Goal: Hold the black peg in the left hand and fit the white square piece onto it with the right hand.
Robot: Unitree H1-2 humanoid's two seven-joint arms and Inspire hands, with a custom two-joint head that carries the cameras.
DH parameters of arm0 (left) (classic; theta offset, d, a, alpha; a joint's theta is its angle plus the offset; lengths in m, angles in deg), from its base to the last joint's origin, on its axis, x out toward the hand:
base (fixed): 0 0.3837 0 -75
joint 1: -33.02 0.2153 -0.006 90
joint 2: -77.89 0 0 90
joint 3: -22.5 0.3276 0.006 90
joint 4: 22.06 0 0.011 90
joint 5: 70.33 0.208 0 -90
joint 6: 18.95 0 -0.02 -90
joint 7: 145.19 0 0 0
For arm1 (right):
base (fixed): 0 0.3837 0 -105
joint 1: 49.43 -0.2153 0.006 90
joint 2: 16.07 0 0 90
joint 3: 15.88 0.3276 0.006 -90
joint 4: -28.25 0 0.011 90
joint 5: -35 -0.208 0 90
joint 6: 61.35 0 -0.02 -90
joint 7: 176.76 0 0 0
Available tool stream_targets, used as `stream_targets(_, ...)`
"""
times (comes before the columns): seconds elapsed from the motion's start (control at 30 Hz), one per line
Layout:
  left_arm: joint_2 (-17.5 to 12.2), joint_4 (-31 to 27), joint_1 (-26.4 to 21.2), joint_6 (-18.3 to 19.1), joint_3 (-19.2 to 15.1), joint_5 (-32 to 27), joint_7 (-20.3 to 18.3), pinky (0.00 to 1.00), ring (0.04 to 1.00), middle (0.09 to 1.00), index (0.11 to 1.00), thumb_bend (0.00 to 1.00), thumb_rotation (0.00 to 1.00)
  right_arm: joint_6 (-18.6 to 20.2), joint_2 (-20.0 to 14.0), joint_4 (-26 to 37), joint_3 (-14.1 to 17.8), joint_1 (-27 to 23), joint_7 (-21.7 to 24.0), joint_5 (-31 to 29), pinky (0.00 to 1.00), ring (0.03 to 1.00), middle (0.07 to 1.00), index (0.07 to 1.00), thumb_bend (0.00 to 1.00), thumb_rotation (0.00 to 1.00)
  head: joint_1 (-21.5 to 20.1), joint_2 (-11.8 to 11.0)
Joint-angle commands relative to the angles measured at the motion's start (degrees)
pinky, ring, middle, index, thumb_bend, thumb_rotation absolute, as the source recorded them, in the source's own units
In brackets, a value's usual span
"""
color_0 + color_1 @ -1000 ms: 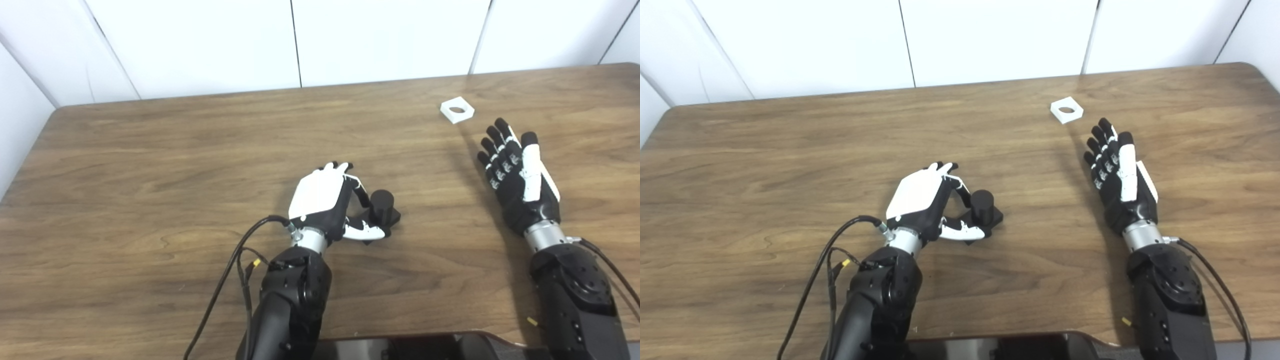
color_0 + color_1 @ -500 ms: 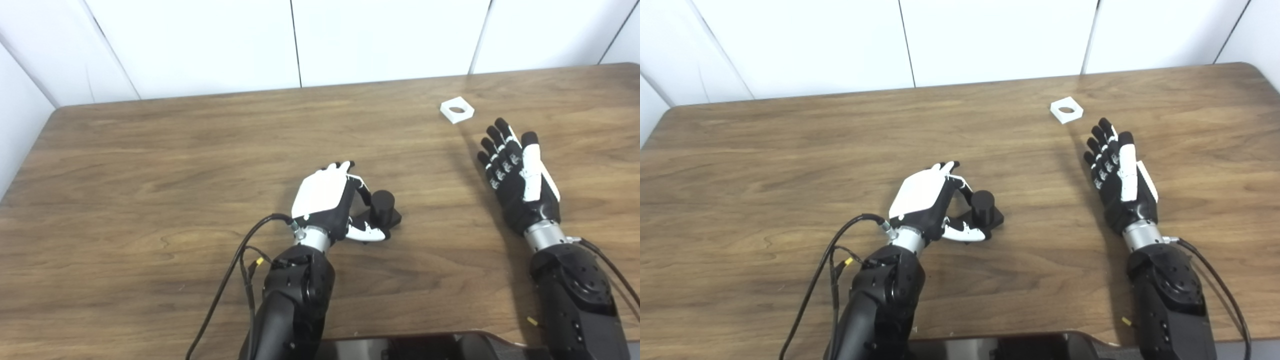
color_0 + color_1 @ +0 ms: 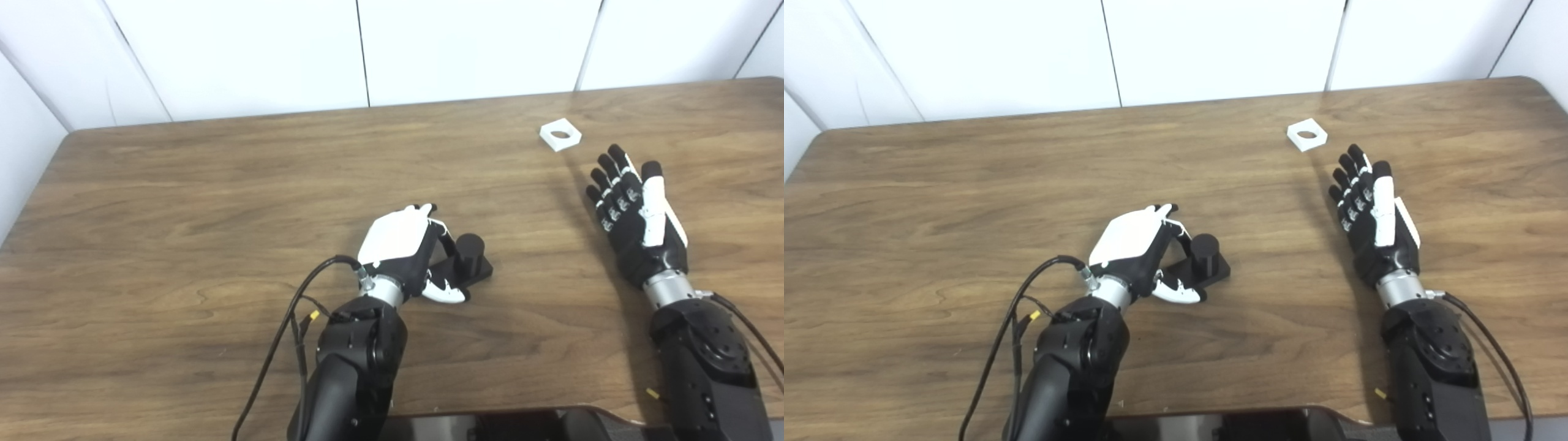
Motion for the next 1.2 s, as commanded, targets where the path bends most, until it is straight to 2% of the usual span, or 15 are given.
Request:
stream_targets(0.0,0.7,-2.1,-1.9,0.2,-1.1,1.0,-1.6,1.0,1.0,0.997,0.602,0.92,0.11,0.4,-0.6,-0.5,0.8,1.1,0.1,-0.6,1.0,1.0,1.0,1.0,0.61,1.0,0.0,0.0)
stream_targets(0.07,0.9,-2.4,-2.0,0.2,-1.8,1.1,-2.8,1.0,1.0,0.999,0.612,0.91,0.1,0.8,-0.5,-0.2,0.8,1.0,0.0,-0.8,1.0,1.0,1.0,1.0,0.61,1.0,-0.1,0.0)
stream_targets(0.13,1.3,-2.6,-1.9,0.2,-2.4,1.1,-3.6,1.0,1.0,1.0,0.58,0.9,0.08,1.0,-0.6,-0.1,0.8,0.8,0.0,-0.9,1.0,1.0,1.0,1.0,0.61,1.0,-0.1,0.0)
stream_targets(0.17,1.4,-2.7,-1.9,0.2,-2.6,1.1,-3.9,1.0,1.0,1.0,0.535,0.72,0.07,1.1,-0.7,0.1,0.8,0.8,-0.1,-0.9,1.0,1.0,1.0,1.0,0.61,1.0,0.0,0.0)
stream_targets(0.2,1.5,-2.7,-1.9,0.2,-2.8,1.1,-4.1,1.0,1.0,1.0,0.508,0.6,0.06,1.1,-0.7,0.1,0.8,0.8,-0.1,-0.9,1.0,1.0,1.0,1.0,0.6,1.0,0.0,0.0)
stream_targets(0.27,1.6,-2.6,-1.8,0.2,-2.9,1.0,-4.0,1.0,1.0,1.0,0.494,0.55,0.06,1.2,-0.7,0.3,0.9,0.7,-0.1,-1.0,1.0,1.0,1.0,1.0,0.6,1.0,0.1,0.0)
stream_targets(1.07,1.0,-1.9,-0.8,-0.3,-2.7,-1.2,1.6,1.0,1.0,0.967,0.483,0.52,0.05,1.0,-1.1,-0.3,1.3,0.5,0.3,-1.4,1.0,1.0,1.0,1.0,0.63,1.0,0.5,-0.1)
stream_targets(1.17,0.9,-2.0,-0.5,-0.3,-2.7,-1.3,1.9,1.0,1.0,0.963,0.483,0.52,0.05,2.9,-1.2,1.9,1.2,0.3,0.1,-2.0,1.0,1.0,1.0,1.0,0.6,0.98,0.3,-0.2)
